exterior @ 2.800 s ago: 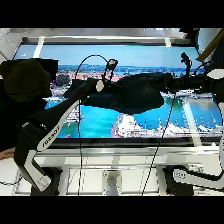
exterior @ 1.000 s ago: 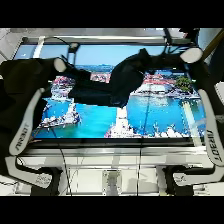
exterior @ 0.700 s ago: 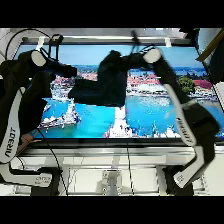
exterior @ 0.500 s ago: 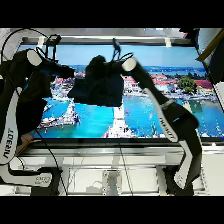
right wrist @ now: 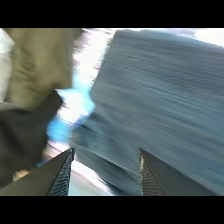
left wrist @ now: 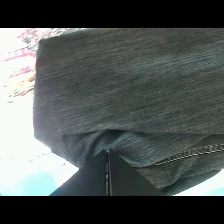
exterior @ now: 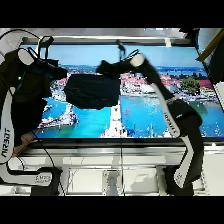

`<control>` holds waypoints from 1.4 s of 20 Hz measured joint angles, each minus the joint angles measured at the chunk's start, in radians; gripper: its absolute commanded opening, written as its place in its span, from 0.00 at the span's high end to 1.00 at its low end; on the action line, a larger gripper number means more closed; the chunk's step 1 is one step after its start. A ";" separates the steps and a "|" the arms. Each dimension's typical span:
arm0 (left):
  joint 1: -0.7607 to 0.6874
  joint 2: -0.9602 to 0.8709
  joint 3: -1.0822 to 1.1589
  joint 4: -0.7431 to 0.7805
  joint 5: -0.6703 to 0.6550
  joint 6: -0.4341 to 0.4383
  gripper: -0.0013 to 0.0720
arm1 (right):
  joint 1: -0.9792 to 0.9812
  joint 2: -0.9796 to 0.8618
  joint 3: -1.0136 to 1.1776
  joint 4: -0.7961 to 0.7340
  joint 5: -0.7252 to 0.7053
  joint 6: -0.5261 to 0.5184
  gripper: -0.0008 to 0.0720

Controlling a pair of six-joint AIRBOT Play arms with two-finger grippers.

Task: Fold the clothes and pants, and hang the long-sleeved shirts on hangers.

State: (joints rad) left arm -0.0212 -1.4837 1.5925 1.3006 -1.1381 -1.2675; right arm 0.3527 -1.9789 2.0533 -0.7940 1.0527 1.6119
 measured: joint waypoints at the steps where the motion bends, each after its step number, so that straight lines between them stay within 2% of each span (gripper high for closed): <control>1: 0.005 0.000 0.000 0.000 -0.003 0.000 0.96 | -0.042 0.005 -0.007 -0.028 0.074 0.000 0.03; 4: 0.013 0.000 0.000 0.000 -0.006 0.000 0.96 | -0.135 0.011 -0.067 -0.074 0.214 0.040 0.03; 8: 0.016 0.000 0.000 0.000 -0.007 -0.002 0.96 | -0.179 -0.051 -0.125 -0.058 0.276 0.064 0.03; 13: 0.016 0.000 0.000 -0.001 -0.008 -0.004 0.96 | -0.190 -0.136 -0.142 0.103 0.197 -0.004 0.03; 19: 0.016 0.000 0.000 -0.001 -0.008 -0.004 0.96 | -0.171 -0.198 -0.146 0.183 0.124 -0.061 0.04; 22: 0.016 0.000 0.000 -0.001 -0.008 -0.004 0.96 | -0.137 -0.221 -0.146 0.238 0.132 -0.128 0.10; 23: 0.016 0.000 0.000 -0.001 -0.008 -0.004 0.96 | -0.123 -0.225 -0.146 0.255 0.129 -0.151 0.27; 24: 0.016 0.000 0.000 -0.001 -0.008 -0.004 0.96 | -0.111 -0.227 -0.146 0.272 0.123 -0.167 0.53; 25: 0.016 0.000 0.000 0.000 -0.008 -0.004 0.96 | -0.099 -0.230 -0.145 0.285 0.111 -0.182 0.86; 26: 0.016 0.000 0.000 -0.001 -0.008 -0.004 0.96 | -0.092 -0.232 -0.140 0.291 0.103 -0.190 0.91; 28: 0.017 0.000 0.000 -0.001 -0.008 -0.003 0.96 | -0.093 -0.233 -0.119 0.298 0.089 -0.203 0.91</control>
State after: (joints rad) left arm -0.0044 -1.4837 1.5925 1.2999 -1.1465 -1.2709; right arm 0.2596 -2.2116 1.9339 -0.4965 1.1419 1.4090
